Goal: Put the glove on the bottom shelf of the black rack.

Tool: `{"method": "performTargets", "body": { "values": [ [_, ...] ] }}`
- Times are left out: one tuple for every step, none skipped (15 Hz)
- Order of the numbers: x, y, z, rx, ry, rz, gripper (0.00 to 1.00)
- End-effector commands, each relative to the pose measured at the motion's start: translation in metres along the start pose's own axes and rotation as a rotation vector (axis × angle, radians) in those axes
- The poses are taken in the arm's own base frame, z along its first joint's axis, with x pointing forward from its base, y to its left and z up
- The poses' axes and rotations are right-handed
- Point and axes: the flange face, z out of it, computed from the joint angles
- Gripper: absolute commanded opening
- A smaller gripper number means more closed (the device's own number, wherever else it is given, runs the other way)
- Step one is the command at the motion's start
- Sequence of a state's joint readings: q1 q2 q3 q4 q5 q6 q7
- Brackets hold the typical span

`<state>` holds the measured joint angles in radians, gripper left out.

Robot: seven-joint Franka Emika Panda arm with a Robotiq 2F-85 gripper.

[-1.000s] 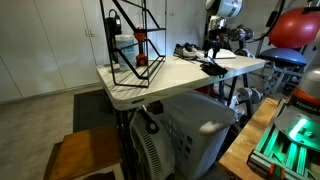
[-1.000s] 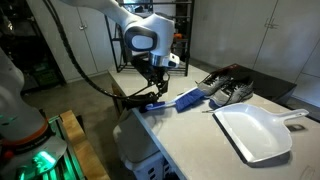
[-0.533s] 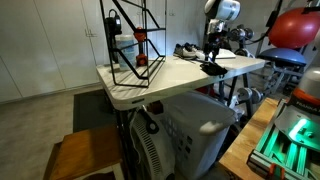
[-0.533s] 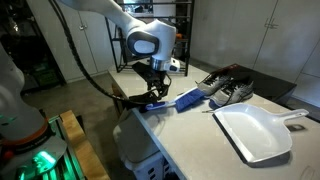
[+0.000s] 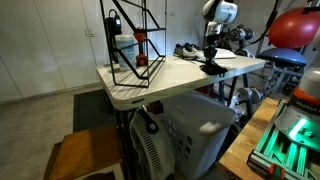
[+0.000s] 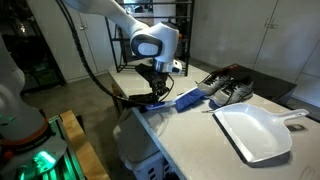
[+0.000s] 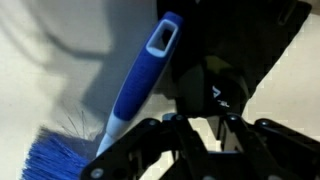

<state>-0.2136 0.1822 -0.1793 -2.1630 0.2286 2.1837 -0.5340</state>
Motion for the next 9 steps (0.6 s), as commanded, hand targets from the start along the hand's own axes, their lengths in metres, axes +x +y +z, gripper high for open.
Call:
{"method": "performTargets", "body": {
  "values": [
    [0.007,-0.003,0.001,0.019,0.002,-0.014,0.01],
    [0.007,-0.006,0.000,0.022,0.003,-0.019,0.00],
    [0.007,-0.009,-0.002,0.028,0.004,-0.019,0.00],
    [0.007,-0.015,-0.005,0.053,0.007,-0.023,0.01],
    [0.007,-0.019,-0.007,0.066,0.013,-0.021,0.02],
    [0.008,-0.026,-0.012,0.091,0.029,0.007,0.01],
    [0.009,-0.030,-0.016,0.117,0.054,0.046,0.02],
    [0.012,-0.034,-0.020,0.143,0.072,0.061,0.02],
    [0.015,-0.037,-0.024,0.180,0.095,0.087,0.02]
  ]
}}
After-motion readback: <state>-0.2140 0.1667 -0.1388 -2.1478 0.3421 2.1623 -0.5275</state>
